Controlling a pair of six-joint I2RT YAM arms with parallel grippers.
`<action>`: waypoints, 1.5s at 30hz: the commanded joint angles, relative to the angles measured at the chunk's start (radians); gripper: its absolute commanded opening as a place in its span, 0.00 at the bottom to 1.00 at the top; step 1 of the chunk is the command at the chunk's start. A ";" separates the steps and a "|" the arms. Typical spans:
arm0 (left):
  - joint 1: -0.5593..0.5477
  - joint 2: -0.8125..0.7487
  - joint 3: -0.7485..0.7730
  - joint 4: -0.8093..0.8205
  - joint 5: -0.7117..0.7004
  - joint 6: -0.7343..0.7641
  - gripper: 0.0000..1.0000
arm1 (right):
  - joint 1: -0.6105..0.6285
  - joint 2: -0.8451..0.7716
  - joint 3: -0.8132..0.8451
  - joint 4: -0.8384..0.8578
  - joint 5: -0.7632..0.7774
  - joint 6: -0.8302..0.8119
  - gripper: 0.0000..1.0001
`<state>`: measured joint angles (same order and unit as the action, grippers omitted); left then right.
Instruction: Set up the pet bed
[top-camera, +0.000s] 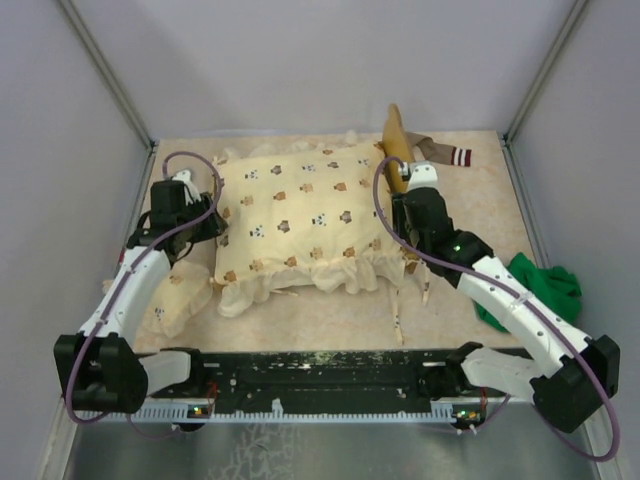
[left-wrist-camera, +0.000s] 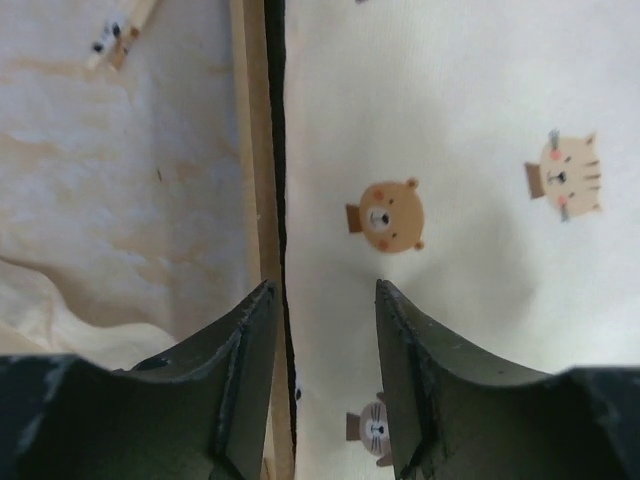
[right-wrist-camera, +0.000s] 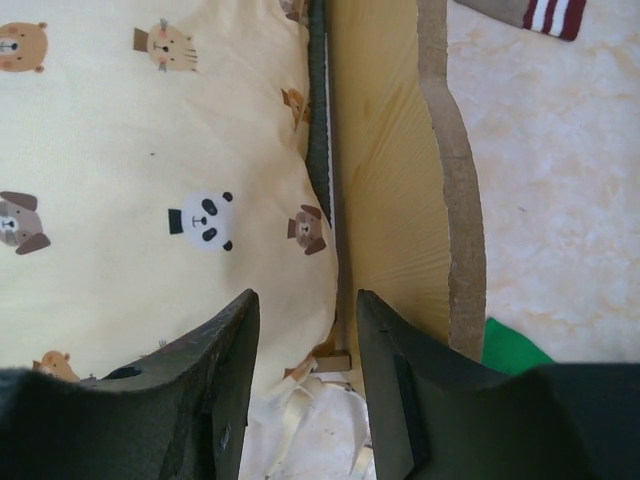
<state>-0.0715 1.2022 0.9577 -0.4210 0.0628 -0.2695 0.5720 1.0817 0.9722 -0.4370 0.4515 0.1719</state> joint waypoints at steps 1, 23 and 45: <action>0.004 -0.035 -0.103 0.106 0.071 -0.111 0.46 | -0.012 -0.013 0.005 0.070 -0.103 0.014 0.43; -0.075 -0.328 -0.375 0.075 0.021 -0.668 0.08 | -0.012 -0.558 -0.625 0.149 -0.325 1.249 0.41; -0.192 -0.268 -0.112 -0.067 -0.392 -0.254 0.72 | -0.125 -0.005 -0.394 0.256 0.120 1.028 0.37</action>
<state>-0.2913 0.9405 0.7631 -0.5259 -0.2684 -0.6861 0.5014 0.9932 0.4835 -0.3149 0.5327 1.3125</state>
